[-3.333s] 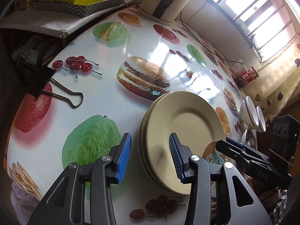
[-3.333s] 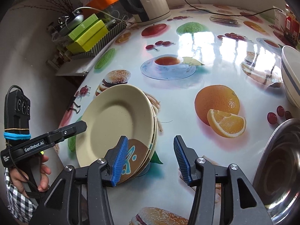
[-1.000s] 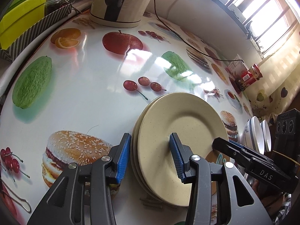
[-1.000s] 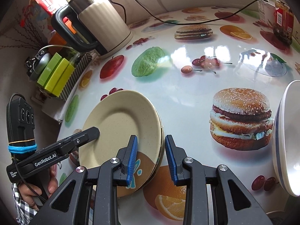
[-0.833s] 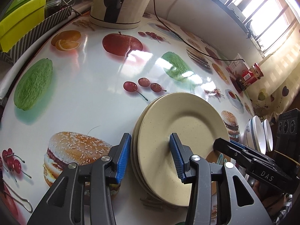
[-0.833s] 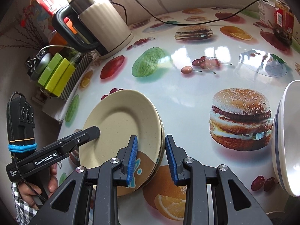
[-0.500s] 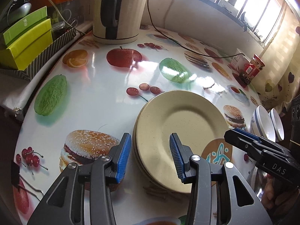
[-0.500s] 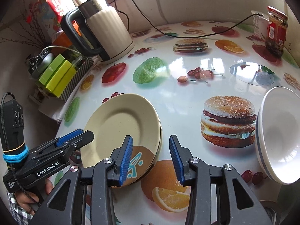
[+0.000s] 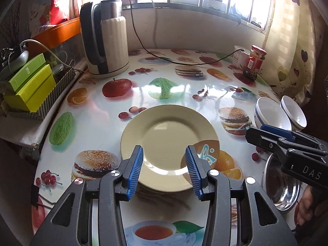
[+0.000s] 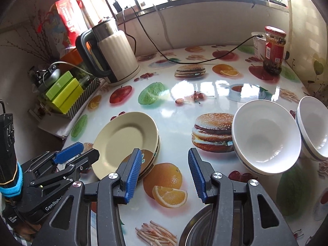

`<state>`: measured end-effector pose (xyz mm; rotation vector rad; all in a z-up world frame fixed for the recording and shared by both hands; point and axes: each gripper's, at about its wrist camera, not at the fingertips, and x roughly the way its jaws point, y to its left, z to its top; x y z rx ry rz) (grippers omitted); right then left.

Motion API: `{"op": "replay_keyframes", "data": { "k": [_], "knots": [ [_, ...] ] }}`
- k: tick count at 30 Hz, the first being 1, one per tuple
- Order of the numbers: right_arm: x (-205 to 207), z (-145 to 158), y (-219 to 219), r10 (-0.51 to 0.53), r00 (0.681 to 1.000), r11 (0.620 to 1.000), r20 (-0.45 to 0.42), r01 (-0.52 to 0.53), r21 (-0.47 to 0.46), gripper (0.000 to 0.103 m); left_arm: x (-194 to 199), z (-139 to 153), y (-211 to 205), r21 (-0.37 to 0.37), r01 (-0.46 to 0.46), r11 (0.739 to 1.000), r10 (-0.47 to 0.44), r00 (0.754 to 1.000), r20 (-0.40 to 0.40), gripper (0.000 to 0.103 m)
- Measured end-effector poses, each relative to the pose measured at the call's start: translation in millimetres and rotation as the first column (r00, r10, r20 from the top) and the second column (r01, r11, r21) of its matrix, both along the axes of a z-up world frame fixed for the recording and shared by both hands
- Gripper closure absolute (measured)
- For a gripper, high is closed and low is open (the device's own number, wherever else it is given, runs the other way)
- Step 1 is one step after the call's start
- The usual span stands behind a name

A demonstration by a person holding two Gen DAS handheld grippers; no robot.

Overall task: Organize plates and bowls
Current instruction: 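Move the open left gripper over to the white bowls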

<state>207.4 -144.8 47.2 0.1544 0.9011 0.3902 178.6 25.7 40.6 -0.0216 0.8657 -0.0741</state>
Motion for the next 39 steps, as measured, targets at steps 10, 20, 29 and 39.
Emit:
{"op": "replay_keyframes", "data": {
  "k": [10,20,29,39],
  "knots": [
    [-22.8,13.0,-49.4,-0.113,0.993,0.993,0.045,0.114,-0.018,0.05,-6.4,13.3,-47.3,-0.024,0.073,0.997,-0.072,0.997,0.035,0.059],
    [-35.1,18.0,-97.1,-0.218,0.973,0.974,0.072,0.221,-0.044,0.05,1.4,11.1,-97.0,-0.002,0.155,0.988,-0.155,0.988,0.018,0.059],
    [-36.2,16.1,-135.3,-0.296,0.952,0.953,0.072,0.3,-0.043,0.048,15.8,8.0,-129.2,-0.024,0.223,0.974,-0.224,0.975,-0.011,0.059],
    [-20.4,3.5,-155.0,-0.332,0.942,0.941,0.043,0.334,-0.061,0.043,55.1,-4.4,-144.1,-0.106,0.243,0.964,-0.25,0.966,-0.062,0.059]
  ]
}}
